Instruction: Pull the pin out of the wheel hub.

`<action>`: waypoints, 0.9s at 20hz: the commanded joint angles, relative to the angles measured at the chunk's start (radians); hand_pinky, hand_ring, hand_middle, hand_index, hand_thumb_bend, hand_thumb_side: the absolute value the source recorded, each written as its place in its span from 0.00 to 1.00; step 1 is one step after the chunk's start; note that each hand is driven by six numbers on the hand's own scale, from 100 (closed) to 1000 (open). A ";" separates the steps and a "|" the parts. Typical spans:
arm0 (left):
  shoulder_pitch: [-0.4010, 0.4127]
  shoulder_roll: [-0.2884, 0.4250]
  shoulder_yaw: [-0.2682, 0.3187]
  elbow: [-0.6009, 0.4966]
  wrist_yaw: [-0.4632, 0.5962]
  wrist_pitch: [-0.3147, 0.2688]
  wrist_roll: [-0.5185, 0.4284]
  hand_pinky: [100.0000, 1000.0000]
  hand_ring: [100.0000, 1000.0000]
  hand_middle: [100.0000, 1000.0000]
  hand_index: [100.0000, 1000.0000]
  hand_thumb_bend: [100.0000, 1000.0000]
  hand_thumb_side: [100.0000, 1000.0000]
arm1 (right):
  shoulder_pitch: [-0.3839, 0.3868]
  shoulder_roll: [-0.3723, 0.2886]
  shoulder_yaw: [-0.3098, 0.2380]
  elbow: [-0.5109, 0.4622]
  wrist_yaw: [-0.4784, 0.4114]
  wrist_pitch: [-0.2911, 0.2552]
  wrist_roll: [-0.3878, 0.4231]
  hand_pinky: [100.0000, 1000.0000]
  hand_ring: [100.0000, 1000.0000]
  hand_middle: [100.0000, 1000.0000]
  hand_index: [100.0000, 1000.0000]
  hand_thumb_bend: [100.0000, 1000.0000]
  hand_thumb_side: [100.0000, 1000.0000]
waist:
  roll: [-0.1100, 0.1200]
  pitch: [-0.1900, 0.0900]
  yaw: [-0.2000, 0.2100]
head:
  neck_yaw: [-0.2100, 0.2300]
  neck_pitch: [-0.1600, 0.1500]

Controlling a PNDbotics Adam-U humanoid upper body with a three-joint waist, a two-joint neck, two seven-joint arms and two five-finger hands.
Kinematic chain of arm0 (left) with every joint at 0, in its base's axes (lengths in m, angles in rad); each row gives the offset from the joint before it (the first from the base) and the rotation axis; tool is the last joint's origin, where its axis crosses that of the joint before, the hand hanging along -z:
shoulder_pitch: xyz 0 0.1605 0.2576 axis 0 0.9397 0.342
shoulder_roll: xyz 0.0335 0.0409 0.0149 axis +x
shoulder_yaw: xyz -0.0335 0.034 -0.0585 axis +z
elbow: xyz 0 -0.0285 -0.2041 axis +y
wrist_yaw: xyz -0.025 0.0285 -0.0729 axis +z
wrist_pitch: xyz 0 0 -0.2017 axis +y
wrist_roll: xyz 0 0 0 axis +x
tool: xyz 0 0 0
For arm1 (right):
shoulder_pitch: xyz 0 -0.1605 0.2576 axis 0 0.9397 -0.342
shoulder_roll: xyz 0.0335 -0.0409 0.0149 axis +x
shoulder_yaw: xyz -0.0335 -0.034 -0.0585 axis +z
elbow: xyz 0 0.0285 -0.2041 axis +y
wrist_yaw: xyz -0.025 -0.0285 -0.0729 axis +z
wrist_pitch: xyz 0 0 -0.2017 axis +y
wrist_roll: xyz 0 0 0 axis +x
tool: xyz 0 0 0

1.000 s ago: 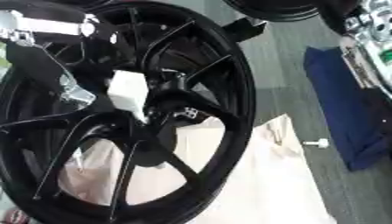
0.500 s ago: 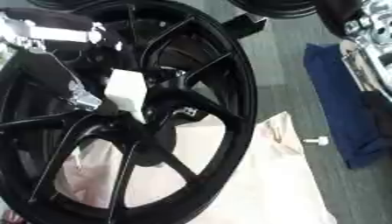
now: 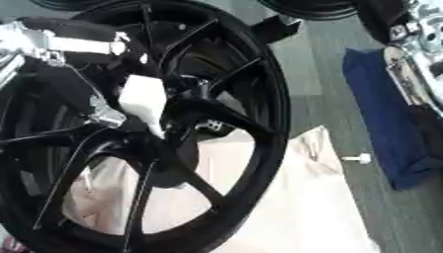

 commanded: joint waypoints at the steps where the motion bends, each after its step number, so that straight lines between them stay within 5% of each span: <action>1: -0.018 0.010 0.006 -0.019 0.022 0.003 0.005 0.76 0.72 0.65 0.79 0.44 0.46 | -0.010 -0.017 -0.006 -0.007 -0.004 -0.002 0.005 0.92 0.65 0.52 0.67 0.00 0.74 | -0.002 -0.020 0.001 | 0.002 -0.005; 9: -0.022 0.017 0.008 -0.043 0.059 0.025 -0.004 0.76 0.72 0.65 0.79 0.44 0.45 | -0.007 -0.017 -0.005 -0.004 -0.003 -0.001 0.006 0.93 0.65 0.52 0.67 0.00 0.74 | 0.000 -0.022 0.005 | 0.000 -0.003; 15: -0.030 0.018 0.007 -0.074 0.087 0.047 0.029 0.70 0.58 0.45 0.64 0.29 0.32 | -0.004 -0.017 -0.006 -0.005 -0.007 -0.002 0.004 0.93 0.65 0.53 0.67 0.00 0.73 | 0.002 -0.029 0.005 | 0.001 -0.001; 17: -0.030 0.018 0.002 -0.081 0.082 0.052 0.029 0.66 0.52 0.37 0.55 0.23 0.13 | -0.003 -0.016 -0.007 -0.005 -0.009 -0.002 0.003 0.93 0.65 0.53 0.67 0.00 0.74 | 0.002 -0.029 0.004 | 0.001 -0.001; 18: -0.029 0.019 -0.001 -0.083 0.079 0.053 0.028 0.64 0.51 0.35 0.52 0.14 0.13 | -0.003 -0.016 -0.007 -0.005 -0.009 -0.001 0.002 0.93 0.65 0.53 0.67 0.00 0.74 | 0.002 -0.029 0.004 | 0.001 -0.002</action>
